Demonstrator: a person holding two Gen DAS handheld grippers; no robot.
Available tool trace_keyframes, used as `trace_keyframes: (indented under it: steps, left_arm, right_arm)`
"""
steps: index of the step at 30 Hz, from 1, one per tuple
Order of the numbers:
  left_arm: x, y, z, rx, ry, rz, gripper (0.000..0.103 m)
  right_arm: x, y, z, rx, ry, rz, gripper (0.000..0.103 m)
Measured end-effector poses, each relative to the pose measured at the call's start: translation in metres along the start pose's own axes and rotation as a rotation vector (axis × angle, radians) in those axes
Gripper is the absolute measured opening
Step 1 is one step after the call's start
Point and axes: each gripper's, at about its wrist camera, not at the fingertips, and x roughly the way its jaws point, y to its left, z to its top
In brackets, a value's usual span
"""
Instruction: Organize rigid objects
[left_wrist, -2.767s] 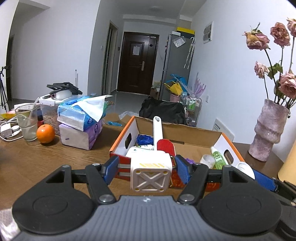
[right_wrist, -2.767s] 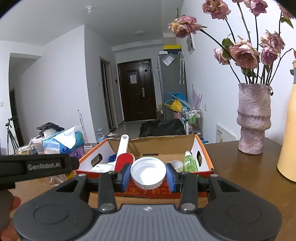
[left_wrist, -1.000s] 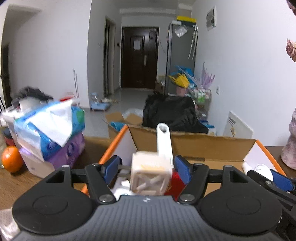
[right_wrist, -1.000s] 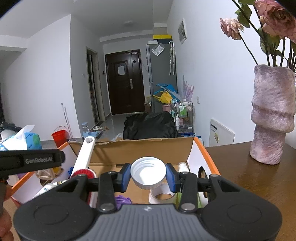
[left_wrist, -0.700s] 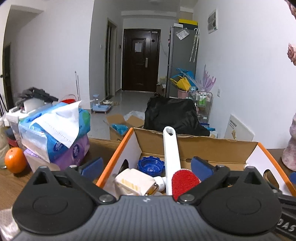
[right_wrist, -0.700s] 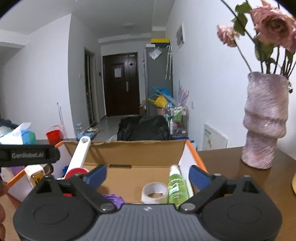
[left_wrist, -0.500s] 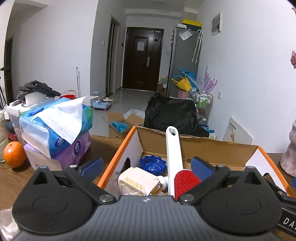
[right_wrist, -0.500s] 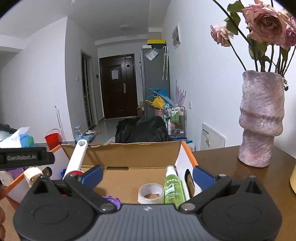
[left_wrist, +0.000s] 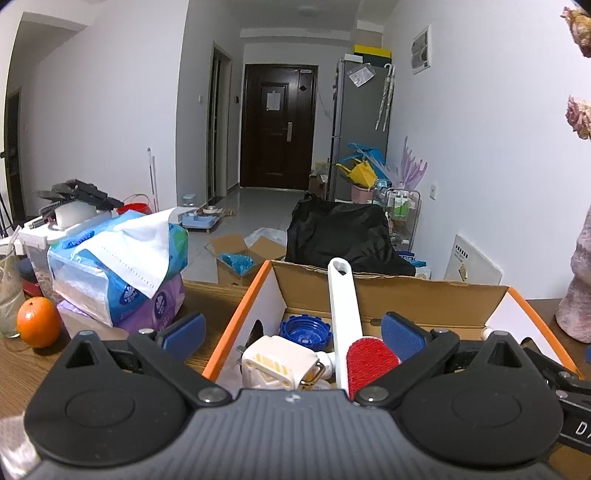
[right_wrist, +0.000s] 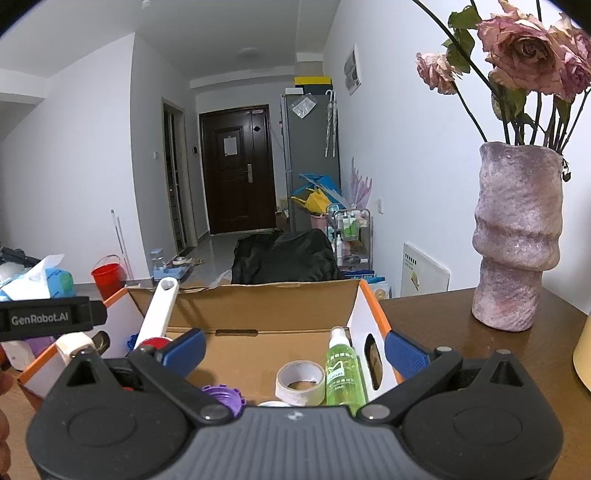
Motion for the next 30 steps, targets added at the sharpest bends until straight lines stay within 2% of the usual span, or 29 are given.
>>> trace_keyframes:
  steps: [7,16,30]
  left_arm:
    - [-0.020,-0.004,-0.001,0.044,-0.017,-0.018,0.103]
    - [-0.055,-0.006,-0.004,0.078,-0.088,-0.030,0.103]
    - [-0.101,0.009,-0.020,0.085,-0.085,-0.073,0.103]
  right_arm:
    - [-0.015,0.000,0.003,-0.013,-0.010,0.003,0.103]
    - [-0.037,-0.003,0.005,-0.033,-0.021,0.014,0.103]
    - [-0.082,-0.004,0.002,-0.062,-0.031,0.037,0.103]
